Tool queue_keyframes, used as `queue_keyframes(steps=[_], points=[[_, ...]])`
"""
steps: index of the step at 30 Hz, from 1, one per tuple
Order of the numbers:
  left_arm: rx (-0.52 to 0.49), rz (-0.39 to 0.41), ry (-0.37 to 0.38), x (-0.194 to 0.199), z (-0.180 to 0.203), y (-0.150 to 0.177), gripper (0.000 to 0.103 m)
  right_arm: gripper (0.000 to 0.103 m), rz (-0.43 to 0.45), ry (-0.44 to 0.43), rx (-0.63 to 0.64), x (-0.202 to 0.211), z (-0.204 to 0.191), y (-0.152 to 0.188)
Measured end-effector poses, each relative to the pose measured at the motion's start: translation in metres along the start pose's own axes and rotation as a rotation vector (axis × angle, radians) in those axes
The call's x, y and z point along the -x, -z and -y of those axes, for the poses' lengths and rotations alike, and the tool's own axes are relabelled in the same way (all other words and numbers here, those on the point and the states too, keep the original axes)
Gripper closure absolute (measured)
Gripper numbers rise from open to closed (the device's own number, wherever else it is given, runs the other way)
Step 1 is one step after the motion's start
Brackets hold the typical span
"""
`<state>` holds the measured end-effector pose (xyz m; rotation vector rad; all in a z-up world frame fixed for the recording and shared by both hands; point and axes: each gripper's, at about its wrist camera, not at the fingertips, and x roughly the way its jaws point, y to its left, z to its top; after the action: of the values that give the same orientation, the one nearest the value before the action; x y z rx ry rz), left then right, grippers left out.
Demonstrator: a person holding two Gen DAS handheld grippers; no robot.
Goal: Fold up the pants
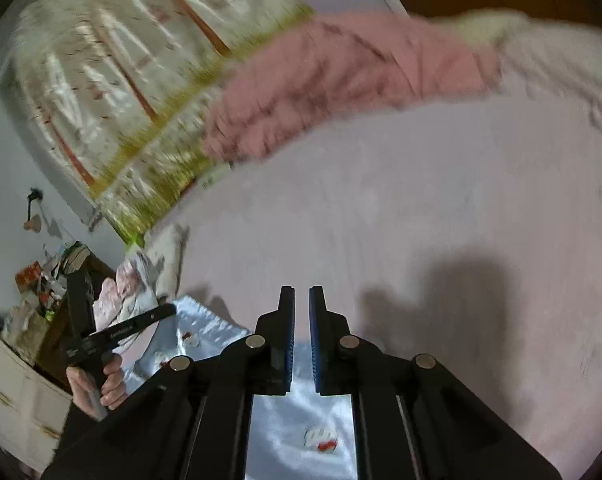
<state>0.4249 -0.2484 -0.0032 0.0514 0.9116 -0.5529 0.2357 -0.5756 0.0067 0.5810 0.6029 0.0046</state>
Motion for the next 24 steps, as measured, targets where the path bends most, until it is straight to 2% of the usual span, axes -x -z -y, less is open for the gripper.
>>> queue_keyframes(steps=[3, 5, 6, 7, 9, 10, 12, 14, 17, 18, 19, 20, 21, 23, 24], points=[[-0.033, -0.1, -0.093, -0.025, -0.003, 0.006, 0.099, 0.096, -0.02, 0.12, 0.051, -0.007, 0.003, 0.004], [-0.051, -0.168, -0.13, -0.042, -0.005, 0.013, 0.086, 0.094, -0.111, 0.163, 0.001, -0.02, 0.021, 0.015], [-0.055, -0.19, -0.129, -0.047, -0.007, 0.016, 0.069, 0.094, -0.171, 0.145, -0.038, -0.028, 0.034, 0.019], [-0.051, -0.198, -0.122, -0.049, -0.01, 0.019, 0.056, 0.094, -0.204, 0.127, -0.066, -0.034, 0.041, 0.022], [-0.024, -0.186, -0.107, -0.052, -0.013, 0.02, 0.053, 0.092, -0.251, 0.054, -0.156, -0.046, 0.058, 0.025], [-0.006, -0.184, -0.094, -0.054, -0.015, 0.019, 0.049, 0.089, -0.271, 0.003, -0.211, -0.051, 0.066, 0.025], [0.038, -0.185, -0.06, -0.057, -0.018, 0.014, 0.045, 0.063, -0.279, -0.102, -0.307, -0.057, 0.079, 0.027], [0.071, -0.191, -0.04, -0.058, -0.02, 0.009, 0.045, 0.049, -0.261, -0.163, -0.347, -0.058, 0.084, 0.028], [0.118, -0.213, -0.028, -0.059, -0.023, 0.004, 0.048, 0.047, -0.223, -0.165, -0.292, -0.059, 0.074, 0.025], [0.129, -0.224, -0.029, -0.06, -0.024, 0.003, 0.058, 0.05, -0.222, -0.16, -0.279, -0.061, 0.071, 0.028], [0.129, -0.233, -0.029, -0.062, -0.023, 0.003, 0.086, 0.055, -0.232, -0.153, -0.265, -0.064, 0.07, 0.028], [0.119, -0.249, -0.023, -0.065, -0.021, 0.003, 0.101, 0.07, -0.251, -0.142, -0.256, -0.069, 0.07, 0.03], [0.109, -0.263, -0.014, -0.067, -0.019, 0.003, 0.101, 0.083, -0.294, -0.111, -0.245, -0.077, 0.07, 0.034], [0.092, -0.256, -0.032, -0.067, -0.016, 0.003, 0.101, 0.093, -0.305, -0.074, -0.235, -0.083, 0.071, 0.039], [0.091, -0.252, -0.03, -0.066, -0.016, 0.002, 0.101, 0.095, -0.285, -0.079, -0.234, -0.081, 0.071, 0.039]])
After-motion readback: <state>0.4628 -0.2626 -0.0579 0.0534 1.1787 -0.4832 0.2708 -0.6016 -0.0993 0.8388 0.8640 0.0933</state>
